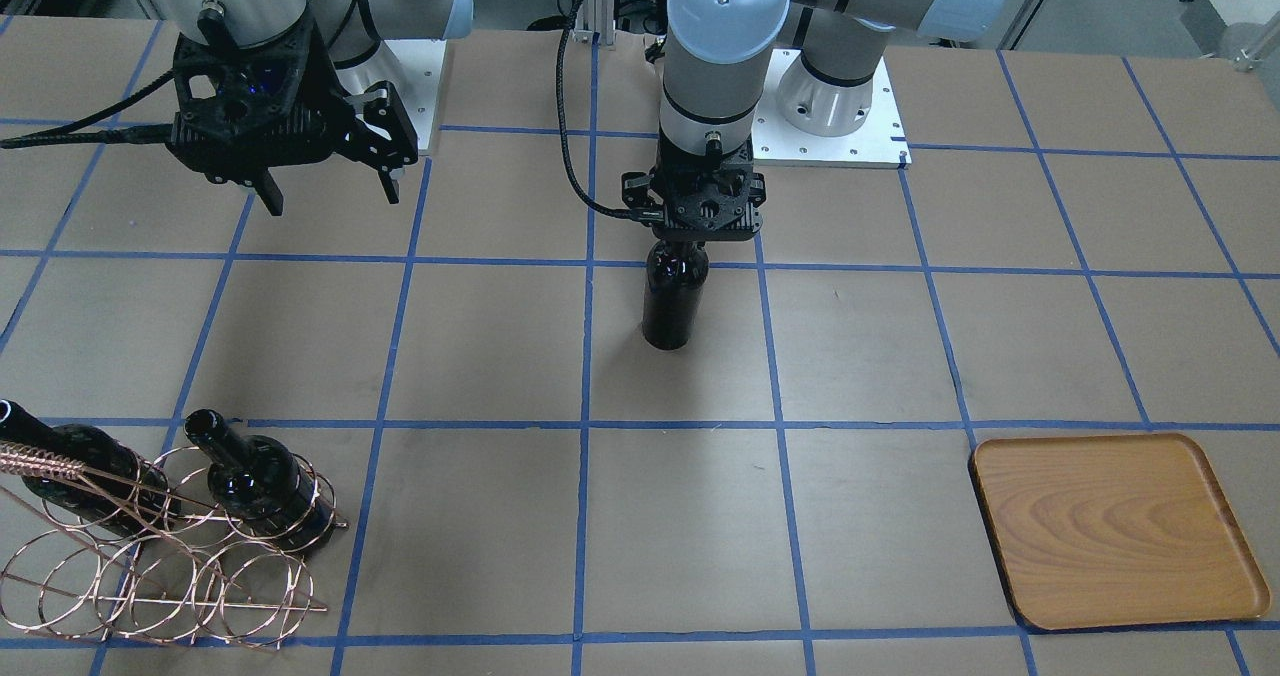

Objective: Take wine from basket and place on tray
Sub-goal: 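Lift the bottle with the left gripper and carry it over the wooden tray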

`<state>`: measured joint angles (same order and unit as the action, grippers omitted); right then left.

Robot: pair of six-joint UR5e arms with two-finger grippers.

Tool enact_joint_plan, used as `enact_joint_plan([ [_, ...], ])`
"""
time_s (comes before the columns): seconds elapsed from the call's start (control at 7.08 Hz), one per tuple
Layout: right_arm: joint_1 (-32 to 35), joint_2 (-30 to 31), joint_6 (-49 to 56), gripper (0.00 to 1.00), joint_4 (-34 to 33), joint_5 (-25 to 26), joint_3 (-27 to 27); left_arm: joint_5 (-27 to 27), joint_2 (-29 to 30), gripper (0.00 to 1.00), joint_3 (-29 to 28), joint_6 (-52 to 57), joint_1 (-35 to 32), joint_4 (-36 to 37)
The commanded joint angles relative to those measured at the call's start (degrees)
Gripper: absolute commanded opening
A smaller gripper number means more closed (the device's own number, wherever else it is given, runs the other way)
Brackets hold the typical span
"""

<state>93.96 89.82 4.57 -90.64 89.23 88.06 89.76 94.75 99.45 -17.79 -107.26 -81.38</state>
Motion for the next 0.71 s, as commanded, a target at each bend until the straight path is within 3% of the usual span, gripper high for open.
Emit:
enact_joint_plan([
  [0.0, 0.00, 0.00, 0.00, 1.00, 0.03, 0.07, 0.00, -0.82, -0.61, 0.15, -1.01, 0.38, 1.08, -0.44],
  [0.28, 0.00, 0.00, 0.00, 1.00, -0.24, -0.02, 0.00, -0.47, -1.24, 0.04, -2.16, 0.91, 1.88, -0.71],
  [0.56, 0.00, 0.00, 0.08, 1.00, -0.24, 0.07, 0.00, -0.38, -1.41, 0.01, -6.87, 3.79, 6.51, -3.40],
])
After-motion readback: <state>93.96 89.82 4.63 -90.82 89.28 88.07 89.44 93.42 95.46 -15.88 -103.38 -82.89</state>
